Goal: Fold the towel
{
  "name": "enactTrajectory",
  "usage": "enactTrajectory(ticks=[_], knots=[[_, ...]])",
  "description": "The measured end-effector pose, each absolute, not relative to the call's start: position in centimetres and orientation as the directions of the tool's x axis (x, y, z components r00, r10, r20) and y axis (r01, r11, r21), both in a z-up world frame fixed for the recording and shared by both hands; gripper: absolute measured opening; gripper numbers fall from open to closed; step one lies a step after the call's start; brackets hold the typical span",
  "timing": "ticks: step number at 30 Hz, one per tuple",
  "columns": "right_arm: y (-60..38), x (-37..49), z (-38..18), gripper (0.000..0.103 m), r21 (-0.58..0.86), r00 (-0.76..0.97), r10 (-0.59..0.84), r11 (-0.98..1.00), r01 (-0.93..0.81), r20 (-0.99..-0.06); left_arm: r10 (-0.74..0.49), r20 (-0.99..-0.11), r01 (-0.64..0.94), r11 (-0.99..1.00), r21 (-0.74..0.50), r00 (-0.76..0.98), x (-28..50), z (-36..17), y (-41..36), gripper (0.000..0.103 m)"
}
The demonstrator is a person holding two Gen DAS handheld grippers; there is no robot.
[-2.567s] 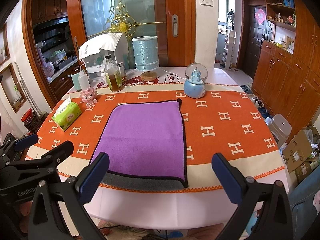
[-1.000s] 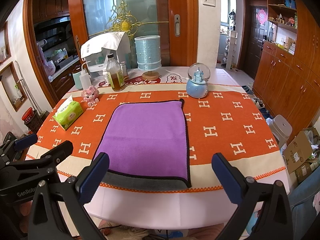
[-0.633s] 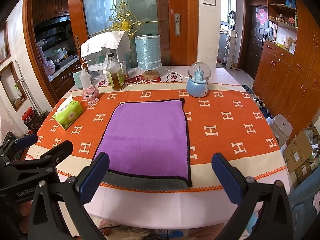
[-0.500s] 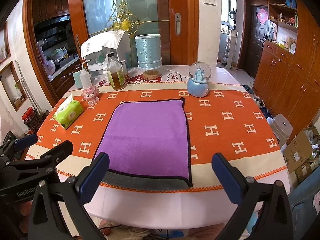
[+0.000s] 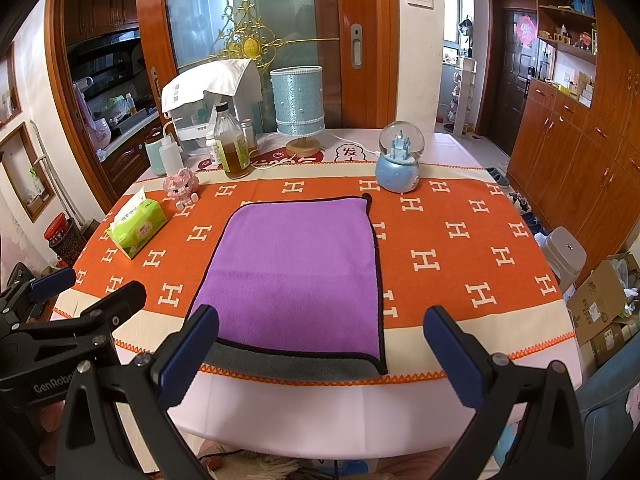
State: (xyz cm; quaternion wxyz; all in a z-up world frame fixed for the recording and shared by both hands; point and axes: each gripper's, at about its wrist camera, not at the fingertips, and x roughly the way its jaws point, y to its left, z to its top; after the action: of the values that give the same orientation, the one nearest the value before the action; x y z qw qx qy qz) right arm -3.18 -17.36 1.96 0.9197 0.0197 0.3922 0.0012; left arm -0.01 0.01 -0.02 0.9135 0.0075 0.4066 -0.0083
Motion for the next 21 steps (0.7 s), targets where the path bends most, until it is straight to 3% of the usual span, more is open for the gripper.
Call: enactTrajectory(ticks=[10,12,21], knots=[[-17.1,-2.8,0.7,0.102,0.043,0.678,0.019,0.999,0.017,-0.735,-0.018,-0.767,0.012,1.0,-0.014,0.642,0.7,-0.5,0.4,0.102],[-19.2,-2.7,2.6,0.102,0.047,0.676,0.02,0.999,0.021,-0.737,-0.014,-0.77,-0.004,1.0,-0.021,0.638,0.5,-0.3,0.5,0.102],[-21.4,-1.6,2.3,0.102,0.053,0.675,-0.006,0.996,0.067,-0.738,0.07,-0.784,-0.098,0.995,0.012,0.617,1.4,-1.7,4.0,0.102]])
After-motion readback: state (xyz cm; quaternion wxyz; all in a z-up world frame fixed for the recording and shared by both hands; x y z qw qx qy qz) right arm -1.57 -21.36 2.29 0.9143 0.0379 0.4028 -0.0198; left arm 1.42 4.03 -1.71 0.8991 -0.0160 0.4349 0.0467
